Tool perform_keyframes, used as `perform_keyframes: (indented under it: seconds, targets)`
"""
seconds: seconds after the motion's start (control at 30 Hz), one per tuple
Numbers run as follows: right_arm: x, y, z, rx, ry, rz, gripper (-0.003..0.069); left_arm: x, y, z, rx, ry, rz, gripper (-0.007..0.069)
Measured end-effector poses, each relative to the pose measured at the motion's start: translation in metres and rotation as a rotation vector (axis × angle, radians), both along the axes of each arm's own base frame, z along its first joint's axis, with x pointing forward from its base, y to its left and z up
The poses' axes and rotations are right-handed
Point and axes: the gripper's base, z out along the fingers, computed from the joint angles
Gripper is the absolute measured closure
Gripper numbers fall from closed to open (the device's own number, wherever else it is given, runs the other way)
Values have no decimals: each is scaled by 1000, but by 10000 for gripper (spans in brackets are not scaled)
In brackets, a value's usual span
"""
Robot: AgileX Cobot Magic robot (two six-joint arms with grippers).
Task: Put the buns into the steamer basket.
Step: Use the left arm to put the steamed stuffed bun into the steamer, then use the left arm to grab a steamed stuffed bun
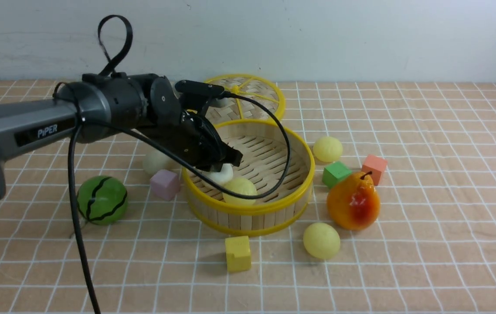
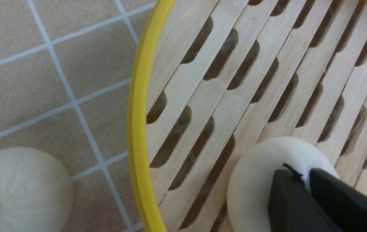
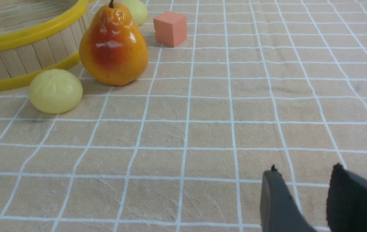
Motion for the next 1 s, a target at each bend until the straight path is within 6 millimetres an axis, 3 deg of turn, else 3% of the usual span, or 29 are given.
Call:
perform_keyframes:
  seconds: [0.03, 0.07, 0.13, 0.23, 0.3, 0.33, 0.43, 0.5, 0.63, 0.73, 1.0]
  targets:
    - [0, 0, 0, 0, 0, 0, 418, 0, 0, 3, 0, 4, -3, 481]
    - [0, 0, 0, 0, 0, 0, 418, 0, -1, 3, 0, 6, -4, 481]
    - [0, 0, 0, 0, 0, 0, 418, 0, -1, 11, 0, 20, -11, 361]
    - [0, 0, 0, 0, 0, 0, 418, -5, 3, 40, -24, 14, 18, 233]
    - [0, 0, 0, 0, 0, 0, 418, -6, 6, 52, -37, -3, 40, 215]
    - [0, 0, 0, 0, 0, 0, 418, -8, 17, 71, -42, -34, 82, 209]
    - [0, 0, 0, 0, 0, 0, 418, -5, 36, 79, -14, -56, 133, 246]
    - [0, 0, 0, 0, 0, 0, 418, 3, 51, 72, 15, -47, 171, 300]
    - [0, 0, 0, 0, 0, 0, 418, 23, 78, 36, 56, -6, 228, 381]
    - [0, 0, 0, 0, 0, 0, 418, 32, 84, 13, 95, -2, 203, 375]
    - [0, 0, 0, 0, 0, 0, 418, 41, 82, -5, 119, -31, 176, 322]
